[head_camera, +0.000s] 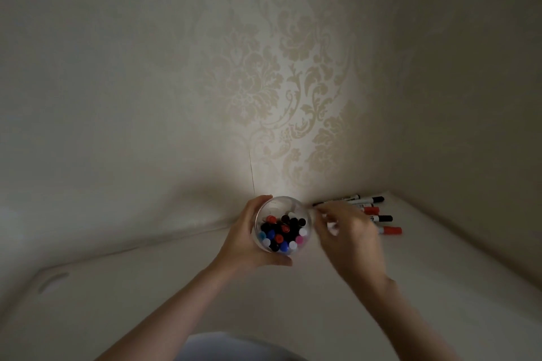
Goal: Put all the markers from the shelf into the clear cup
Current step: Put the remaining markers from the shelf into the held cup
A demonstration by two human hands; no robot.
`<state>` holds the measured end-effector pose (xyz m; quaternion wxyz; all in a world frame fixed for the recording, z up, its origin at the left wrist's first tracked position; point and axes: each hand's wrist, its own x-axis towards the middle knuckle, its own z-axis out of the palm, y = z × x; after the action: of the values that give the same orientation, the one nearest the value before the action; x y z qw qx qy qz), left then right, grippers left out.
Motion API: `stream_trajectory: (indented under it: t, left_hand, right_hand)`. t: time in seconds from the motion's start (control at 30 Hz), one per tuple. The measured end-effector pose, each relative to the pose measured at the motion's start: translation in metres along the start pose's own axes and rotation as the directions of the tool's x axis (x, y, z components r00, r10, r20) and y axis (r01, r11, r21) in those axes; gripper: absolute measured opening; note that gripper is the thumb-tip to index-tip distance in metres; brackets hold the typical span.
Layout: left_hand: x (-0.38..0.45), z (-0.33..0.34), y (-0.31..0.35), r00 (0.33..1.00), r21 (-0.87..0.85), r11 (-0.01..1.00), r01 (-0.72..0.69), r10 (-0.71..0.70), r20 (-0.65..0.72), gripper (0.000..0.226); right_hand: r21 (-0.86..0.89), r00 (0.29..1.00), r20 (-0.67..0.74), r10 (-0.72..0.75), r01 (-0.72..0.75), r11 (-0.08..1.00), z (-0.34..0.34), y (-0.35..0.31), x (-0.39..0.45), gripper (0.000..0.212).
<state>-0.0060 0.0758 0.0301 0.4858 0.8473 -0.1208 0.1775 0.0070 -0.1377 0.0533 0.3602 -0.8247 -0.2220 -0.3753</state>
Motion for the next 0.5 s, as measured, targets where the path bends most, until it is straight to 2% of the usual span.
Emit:
stream_trajectory:
  t: [0.07,0.1,0.17,0.27,0.33,0.4,0.5]
  left_hand:
    - [-0.001,-0.001,-0.001,1.0,-0.019,1.0,-0.002,0.002,-0.01,0.111]
    - [0.0,-0.001,-0.003,1.0,-0.028,1.0,-0.005,0.005,-0.01,0.109]
    - [0.003,0.0,-0.005,1.0,-0.021,1.0,-0.007,0.007,0.0,0.108]
    - [0.011,0.002,-0.001,1.0,0.036,0.999,-0.023,0.023,0.017,0.11]
    - [0.017,0.005,-0.001,0.998,0.107,0.993,-0.058,0.056,0.025,0.111]
    - [0.023,0.006,-0.002,0.996,0.156,0.984,-0.088,0.081,0.048,0.113]
    - [0.029,0.006,-0.001,0.994,0.176,0.98,-0.094,0.082,0.072,0.114]
  right_hand:
    - [-0.137,0.992,-0.007,0.126,-0.126,0.983,-0.015,0.046,-0.003,0.014]
    - [-0.22,0.974,0.048,0.223,-0.207,0.953,-0.021,0.073,-0.006,0.023]
    - [-0.376,0.894,0.192,0.404,-0.314,0.872,-0.028,0.121,-0.016,0.039]
    - [-0.511,0.772,0.363,0.521,-0.303,0.805,-0.029,0.165,-0.025,0.056]
    - [-0.551,0.727,0.425,0.539,-0.265,0.791,-0.024,0.177,-0.022,0.058]
    - [-0.549,0.723,0.442,0.531,-0.249,0.798,-0.016,0.182,-0.021,0.057]
    - [-0.471,0.828,0.347,0.441,-0.253,0.845,-0.011,0.18,-0.02,0.05]
